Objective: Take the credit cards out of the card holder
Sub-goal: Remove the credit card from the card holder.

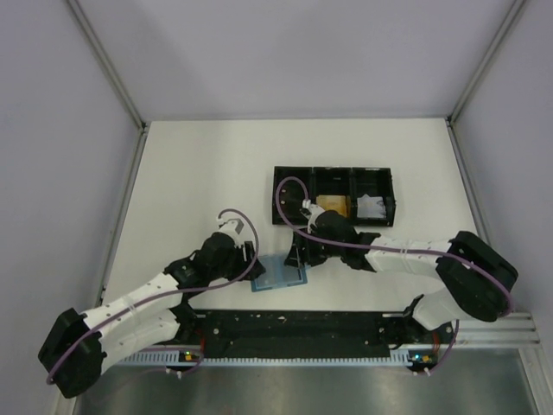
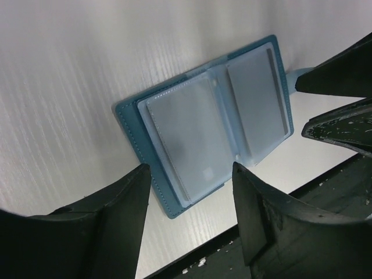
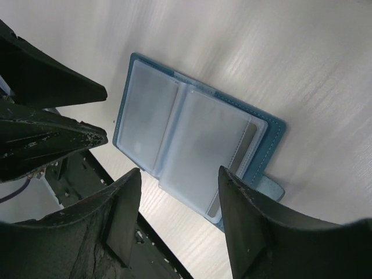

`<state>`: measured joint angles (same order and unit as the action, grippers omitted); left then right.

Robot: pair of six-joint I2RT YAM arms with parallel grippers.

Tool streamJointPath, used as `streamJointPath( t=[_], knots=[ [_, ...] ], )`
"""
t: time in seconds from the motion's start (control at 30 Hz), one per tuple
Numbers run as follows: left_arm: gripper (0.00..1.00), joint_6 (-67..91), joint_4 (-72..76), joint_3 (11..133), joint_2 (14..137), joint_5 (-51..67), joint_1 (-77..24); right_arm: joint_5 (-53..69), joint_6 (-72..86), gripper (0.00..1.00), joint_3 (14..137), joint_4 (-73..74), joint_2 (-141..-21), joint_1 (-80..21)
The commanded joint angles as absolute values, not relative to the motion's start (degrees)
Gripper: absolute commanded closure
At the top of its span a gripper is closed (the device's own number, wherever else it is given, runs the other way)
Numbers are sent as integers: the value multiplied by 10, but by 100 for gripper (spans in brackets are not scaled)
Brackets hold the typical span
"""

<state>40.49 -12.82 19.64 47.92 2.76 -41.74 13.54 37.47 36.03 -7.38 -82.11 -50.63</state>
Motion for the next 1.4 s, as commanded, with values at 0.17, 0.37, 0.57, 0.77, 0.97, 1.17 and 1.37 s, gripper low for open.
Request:
streamJointPath(
  t=[0.17,0.37,0.57,0.77,0.97,1.17,1.37],
  knots=[
    [51,415,-97,187,524,30,-422,148,371,45,376,-98,-870,-513],
    [64,422,-76,185,569,42,-425,163,371,46,374,-108,-882,-512],
    [76,428,-51,181,608,49,-434,176,373,48,374,-123,-889,-513],
    [81,437,-31,178,613,51,-439,194,370,51,388,-127,-899,-512],
    [82,445,-12,173,616,58,-442,223,374,56,398,-149,-896,-513],
    [78,466,-5,163,588,49,-442,263,374,55,450,-152,-902,-543],
    [62,499,-71,146,461,-43,-442,276,374,52,495,-152,-957,-564]
  ],
)
